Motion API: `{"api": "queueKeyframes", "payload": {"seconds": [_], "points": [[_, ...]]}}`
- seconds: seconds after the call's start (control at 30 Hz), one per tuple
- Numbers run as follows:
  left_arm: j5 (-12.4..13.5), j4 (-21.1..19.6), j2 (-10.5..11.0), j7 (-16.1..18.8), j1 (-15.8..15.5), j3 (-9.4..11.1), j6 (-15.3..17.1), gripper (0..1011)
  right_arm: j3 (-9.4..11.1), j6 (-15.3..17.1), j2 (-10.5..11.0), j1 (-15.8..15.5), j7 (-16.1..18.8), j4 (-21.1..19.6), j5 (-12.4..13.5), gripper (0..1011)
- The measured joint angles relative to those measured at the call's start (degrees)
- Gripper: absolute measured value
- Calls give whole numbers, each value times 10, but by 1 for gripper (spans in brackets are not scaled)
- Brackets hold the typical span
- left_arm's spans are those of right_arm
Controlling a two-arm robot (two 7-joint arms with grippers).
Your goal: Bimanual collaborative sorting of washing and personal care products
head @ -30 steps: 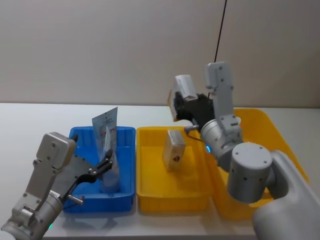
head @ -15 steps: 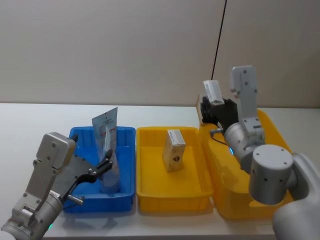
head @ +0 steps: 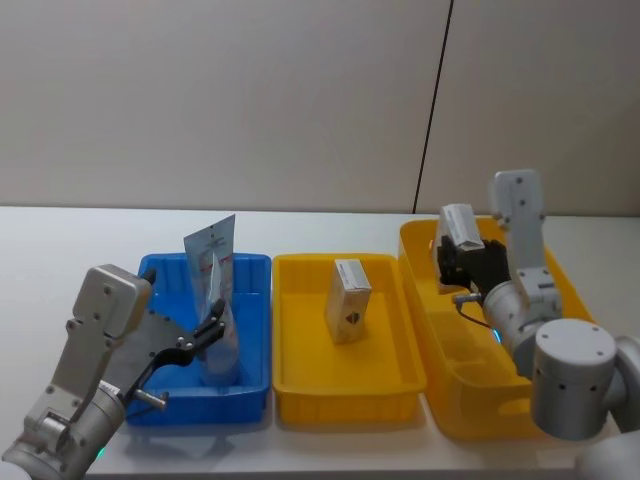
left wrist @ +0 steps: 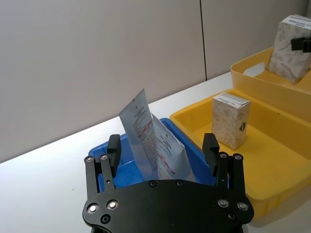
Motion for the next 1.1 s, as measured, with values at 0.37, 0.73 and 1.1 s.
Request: {"api": "queueKeyframes", "payload": {"seconds": [0.37,0.73,1.1], "points": [[0,0,0,0,0,0,0,1001,24,-9,10,-16,-23,-33,-12,373],[0,0,0,0,0,0,0,1001,44,22,24,-14,-21,-65,-15,373],[0,0,0,0,0,0,0,1001,46,79,41,-9,3,-59,-17,373]]}}
